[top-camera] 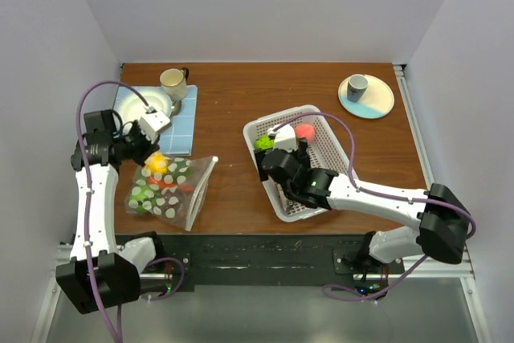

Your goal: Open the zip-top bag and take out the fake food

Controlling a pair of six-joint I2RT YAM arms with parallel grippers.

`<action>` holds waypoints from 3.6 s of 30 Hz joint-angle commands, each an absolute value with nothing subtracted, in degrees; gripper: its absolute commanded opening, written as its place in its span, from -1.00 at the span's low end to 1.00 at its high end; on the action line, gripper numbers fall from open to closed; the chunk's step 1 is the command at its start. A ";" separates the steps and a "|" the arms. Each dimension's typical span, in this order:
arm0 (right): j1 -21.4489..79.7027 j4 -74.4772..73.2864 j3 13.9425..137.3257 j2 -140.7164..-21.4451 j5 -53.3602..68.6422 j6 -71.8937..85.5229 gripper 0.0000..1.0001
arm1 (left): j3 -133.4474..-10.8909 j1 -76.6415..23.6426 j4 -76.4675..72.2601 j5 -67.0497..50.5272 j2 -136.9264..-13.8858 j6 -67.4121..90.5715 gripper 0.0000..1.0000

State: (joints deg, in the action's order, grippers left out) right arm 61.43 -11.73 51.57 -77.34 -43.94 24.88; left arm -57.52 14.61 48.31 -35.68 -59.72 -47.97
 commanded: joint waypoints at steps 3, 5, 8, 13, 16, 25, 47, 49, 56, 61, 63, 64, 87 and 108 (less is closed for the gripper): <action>69.34 -7.04 57.39 -80.15 -43.51 24.34 0.97 | -48.26 20.62 41.49 -29.35 -60.99 -47.19 -0.05; 70.49 -6.16 57.57 -80.77 -41.67 24.69 0.97 | -48.95 24.77 41.39 -31.36 -65.45 -48.33 0.07; 71.01 -2.91 55.82 -80.60 -38.42 25.40 0.97 | -52.02 30.31 42.27 -33.21 -71.78 -49.48 0.12; 71.89 4.56 52.12 -82.44 -34.55 25.58 0.97 | -54.49 33.05 42.10 -34.10 -76.90 -49.22 0.01; 72.24 7.11 51.42 -85.07 -32.79 25.58 0.96 | -53.71 32.96 41.14 -35.59 -78.04 -47.64 -0.04; 72.25 11.95 53.26 -90.61 -28.13 25.49 0.96 | -51.50 32.34 39.81 -37.09 -84.28 -45.88 -0.05; 73.13 13.01 56.78 -94.31 -23.64 25.58 0.97 | -57.14 32.78 47.56 -32.87 -76.72 -49.84 1.00; 73.13 12.48 56.69 -93.43 -24.08 25.31 0.97 | -54.50 32.87 45.63 -32.70 -78.13 -49.75 1.00; 73.13 9.06 55.64 -89.74 -25.92 24.17 0.97 | -49.48 33.31 40.43 -31.55 -83.14 -49.04 1.00; 73.13 5.90 55.81 -88.16 -25.84 23.82 0.97 | -48.08 33.92 36.75 -32.87 -82.62 -47.29 1.00; 73.13 3.79 56.60 -88.07 -25.66 23.73 0.97 | -47.02 33.92 35.34 -32.96 -80.96 -46.94 1.00; 73.21 3.08 56.95 -88.15 -25.58 23.82 0.97 | -46.76 33.84 34.20 -32.87 -80.51 -46.67 1.00; 73.21 -12.22 69.08 -94.30 -27.69 26.81 0.97 | -48.87 46.05 47.35 -49.91 -94.83 -65.72 1.00; 74.18 -5.01 69.43 -101.51 -22.59 27.77 0.94 | -59.16 36.77 69.54 -61.96 -100.20 -78.26 1.00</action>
State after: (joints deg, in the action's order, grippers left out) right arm 73.84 -9.30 69.10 -98.91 -25.26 26.15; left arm -58.50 42.81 68.62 -57.47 -102.24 -78.89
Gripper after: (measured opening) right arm 0.978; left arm 0.997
